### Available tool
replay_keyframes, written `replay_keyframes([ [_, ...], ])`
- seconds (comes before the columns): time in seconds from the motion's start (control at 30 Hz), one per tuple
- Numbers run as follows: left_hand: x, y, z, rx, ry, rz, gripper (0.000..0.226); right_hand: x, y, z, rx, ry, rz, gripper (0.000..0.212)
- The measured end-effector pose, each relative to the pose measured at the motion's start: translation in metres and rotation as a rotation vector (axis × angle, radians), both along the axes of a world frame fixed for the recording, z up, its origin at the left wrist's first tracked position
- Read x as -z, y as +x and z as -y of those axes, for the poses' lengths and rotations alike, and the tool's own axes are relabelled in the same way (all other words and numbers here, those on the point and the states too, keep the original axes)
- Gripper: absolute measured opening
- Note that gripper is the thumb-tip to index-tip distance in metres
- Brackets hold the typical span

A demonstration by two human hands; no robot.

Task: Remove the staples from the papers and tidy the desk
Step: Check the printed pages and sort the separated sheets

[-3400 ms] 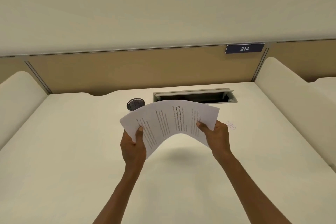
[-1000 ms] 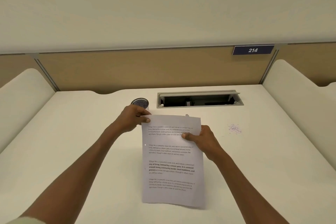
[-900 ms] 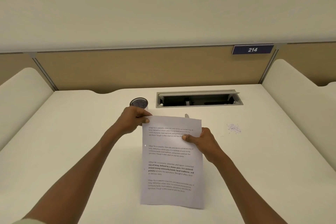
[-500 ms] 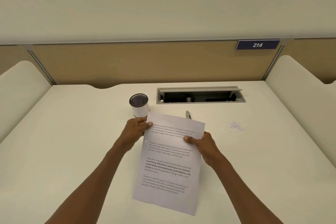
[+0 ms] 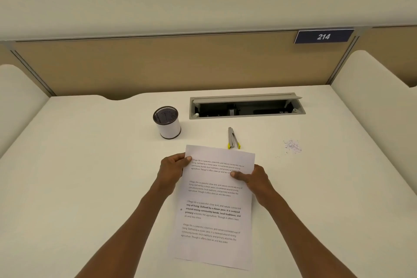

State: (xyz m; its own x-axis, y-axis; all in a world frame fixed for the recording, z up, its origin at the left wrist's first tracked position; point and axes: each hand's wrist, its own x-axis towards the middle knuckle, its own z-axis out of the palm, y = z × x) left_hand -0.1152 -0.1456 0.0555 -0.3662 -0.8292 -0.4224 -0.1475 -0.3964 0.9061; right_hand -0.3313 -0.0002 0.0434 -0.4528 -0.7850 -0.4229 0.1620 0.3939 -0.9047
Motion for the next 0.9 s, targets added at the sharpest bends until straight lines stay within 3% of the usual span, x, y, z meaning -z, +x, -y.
replay_keyframes([
  [0.13, 0.005, 0.000, -0.002, 0.003, -0.013, 0.026, 0.017, -0.003, -0.016, 0.010, 0.058, 0.030, -0.140, 0.034],
  [0.33, 0.011, 0.002, -0.004, 0.025, -0.033, 0.068, 0.016, -0.015, -0.056, 0.054, 0.053, 0.150, -0.721, 0.026],
  [0.47, 0.012, 0.000, -0.003, 0.029, -0.041, 0.088, 0.016, -0.028, -0.058, 0.100, -0.063, 0.235, -0.929, 0.031],
  [0.57, 0.011, -0.002, -0.001, 0.035, -0.045, 0.095, 0.015, -0.027, -0.047, 0.126, -0.144, 0.322, -0.963, 0.042],
  [0.9, 0.000, -0.013, -0.003, 0.024, -0.082, 0.097, 0.011, -0.009, -0.037, 0.149, -0.220, 0.509, -0.952, 0.022],
])
